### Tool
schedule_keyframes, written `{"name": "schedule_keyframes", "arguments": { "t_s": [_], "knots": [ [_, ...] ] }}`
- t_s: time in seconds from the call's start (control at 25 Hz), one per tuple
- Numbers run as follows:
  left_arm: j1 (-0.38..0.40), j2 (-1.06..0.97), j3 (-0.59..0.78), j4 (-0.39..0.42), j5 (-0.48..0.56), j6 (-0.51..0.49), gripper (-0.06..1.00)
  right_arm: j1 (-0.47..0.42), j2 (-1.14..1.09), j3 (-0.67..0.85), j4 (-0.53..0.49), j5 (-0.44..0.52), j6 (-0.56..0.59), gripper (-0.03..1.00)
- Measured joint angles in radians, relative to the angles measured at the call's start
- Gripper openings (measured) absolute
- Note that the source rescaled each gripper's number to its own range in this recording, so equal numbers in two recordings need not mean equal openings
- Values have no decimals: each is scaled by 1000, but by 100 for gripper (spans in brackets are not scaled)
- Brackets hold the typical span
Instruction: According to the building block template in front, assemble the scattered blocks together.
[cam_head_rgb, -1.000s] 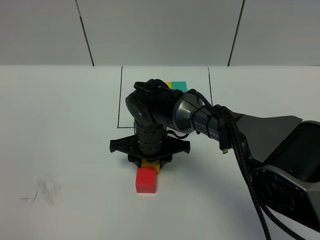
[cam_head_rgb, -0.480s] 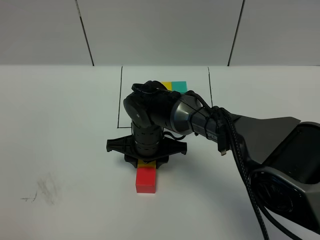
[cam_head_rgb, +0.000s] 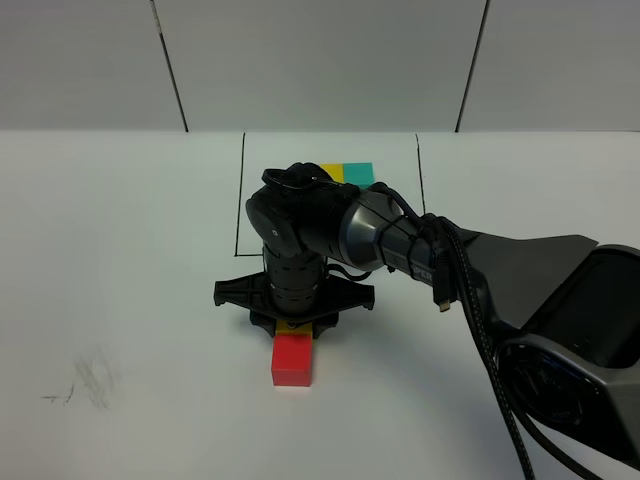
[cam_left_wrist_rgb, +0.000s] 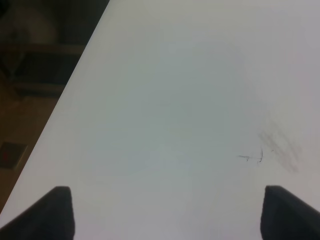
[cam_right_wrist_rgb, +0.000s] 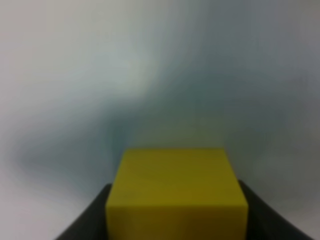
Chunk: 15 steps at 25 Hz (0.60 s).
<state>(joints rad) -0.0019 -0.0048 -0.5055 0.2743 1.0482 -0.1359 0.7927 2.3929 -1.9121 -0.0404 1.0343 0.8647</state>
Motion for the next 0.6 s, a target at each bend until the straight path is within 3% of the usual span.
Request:
{"name": "schedule_keyframes", "arguments": {
  "t_s": [0.6],
  "knots": [
    [0,0,0,0,0,0,82,2,0,0,-5,2,-5,46]
  ]
}}
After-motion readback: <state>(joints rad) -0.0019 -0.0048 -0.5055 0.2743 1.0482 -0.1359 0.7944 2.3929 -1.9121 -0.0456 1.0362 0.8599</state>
